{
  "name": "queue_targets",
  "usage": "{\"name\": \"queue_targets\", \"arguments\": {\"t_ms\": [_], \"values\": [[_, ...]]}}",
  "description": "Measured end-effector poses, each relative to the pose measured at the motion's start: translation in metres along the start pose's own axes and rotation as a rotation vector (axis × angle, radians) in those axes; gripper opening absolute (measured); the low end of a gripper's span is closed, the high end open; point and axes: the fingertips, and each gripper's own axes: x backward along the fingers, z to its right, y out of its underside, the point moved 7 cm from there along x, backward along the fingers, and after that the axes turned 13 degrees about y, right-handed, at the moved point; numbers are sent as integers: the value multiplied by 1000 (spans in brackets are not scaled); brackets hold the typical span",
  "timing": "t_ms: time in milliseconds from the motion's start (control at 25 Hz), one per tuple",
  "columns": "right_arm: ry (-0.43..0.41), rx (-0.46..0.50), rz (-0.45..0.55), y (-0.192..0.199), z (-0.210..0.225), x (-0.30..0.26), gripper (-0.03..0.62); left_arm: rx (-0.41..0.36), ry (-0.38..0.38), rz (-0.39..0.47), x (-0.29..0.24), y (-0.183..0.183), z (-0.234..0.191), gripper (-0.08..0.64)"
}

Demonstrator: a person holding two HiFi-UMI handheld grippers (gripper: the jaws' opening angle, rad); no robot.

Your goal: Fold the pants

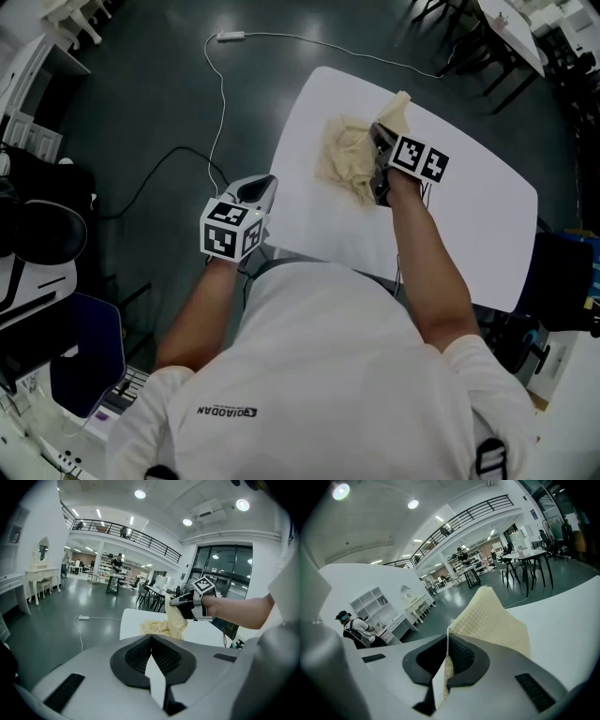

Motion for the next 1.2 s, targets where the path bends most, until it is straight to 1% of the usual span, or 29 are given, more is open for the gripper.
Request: {"name": "queue_targets", "arguments": {"t_ms": [360, 520, 840, 880, 920, 1000, 1040, 1120, 1200], "values": [[-11, 46, -97, 21, -25, -40, 28, 51, -51, 22, 21, 12, -17, 28], [17, 75, -146, 35, -34, -64, 28, 63, -61, 19, 27, 18, -20, 28], [87, 170, -248, 66, -52, -107, 34, 87, -66, 10, 35, 31, -21, 28], [95, 184, -262, 71, -55, -112, 42, 88, -65, 5, 35, 33, -20, 28], [99, 200, -280, 75, -59, -117, 64, 88, -63, -1, 35, 36, -19, 28], [97, 238, -317, 84, -66, -127, 143, 87, -54, -14, 34, 40, -15, 28], [94, 257, -328, 87, -70, -131, 165, 89, -48, -17, 33, 41, -12, 28], [83, 270, -341, 91, -73, -136, 183, 93, -38, -20, 34, 44, -9, 28], [50, 243, -351, 91, -72, -136, 206, 95, -33, -21, 35, 46, -10, 28]]}}
